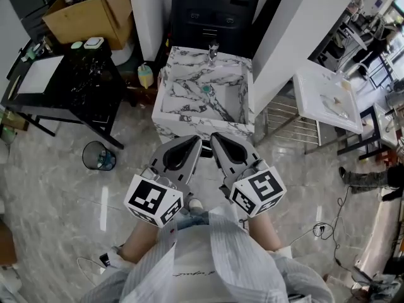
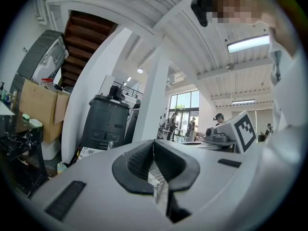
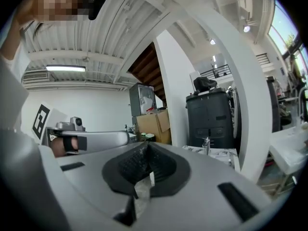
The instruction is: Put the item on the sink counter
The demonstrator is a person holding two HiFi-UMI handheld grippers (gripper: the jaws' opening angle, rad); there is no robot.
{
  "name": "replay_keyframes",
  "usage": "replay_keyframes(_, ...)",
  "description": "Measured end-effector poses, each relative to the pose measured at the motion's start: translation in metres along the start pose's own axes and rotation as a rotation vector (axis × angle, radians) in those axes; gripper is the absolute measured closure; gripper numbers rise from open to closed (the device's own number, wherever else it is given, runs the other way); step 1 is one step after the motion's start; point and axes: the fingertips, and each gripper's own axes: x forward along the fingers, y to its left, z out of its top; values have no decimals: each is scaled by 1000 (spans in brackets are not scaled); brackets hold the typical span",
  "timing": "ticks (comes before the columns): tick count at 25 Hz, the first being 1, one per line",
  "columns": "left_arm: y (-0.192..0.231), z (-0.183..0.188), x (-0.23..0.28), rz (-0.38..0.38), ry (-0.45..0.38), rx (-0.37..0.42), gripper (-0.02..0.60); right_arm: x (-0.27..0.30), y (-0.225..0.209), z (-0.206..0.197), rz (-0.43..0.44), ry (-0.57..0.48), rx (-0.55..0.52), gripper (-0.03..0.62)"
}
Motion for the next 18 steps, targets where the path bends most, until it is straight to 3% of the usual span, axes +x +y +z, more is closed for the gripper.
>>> replay_keyframes(18,5,-1,-9,22,-7,-22,565,1,12,7,39,19,-26,586)
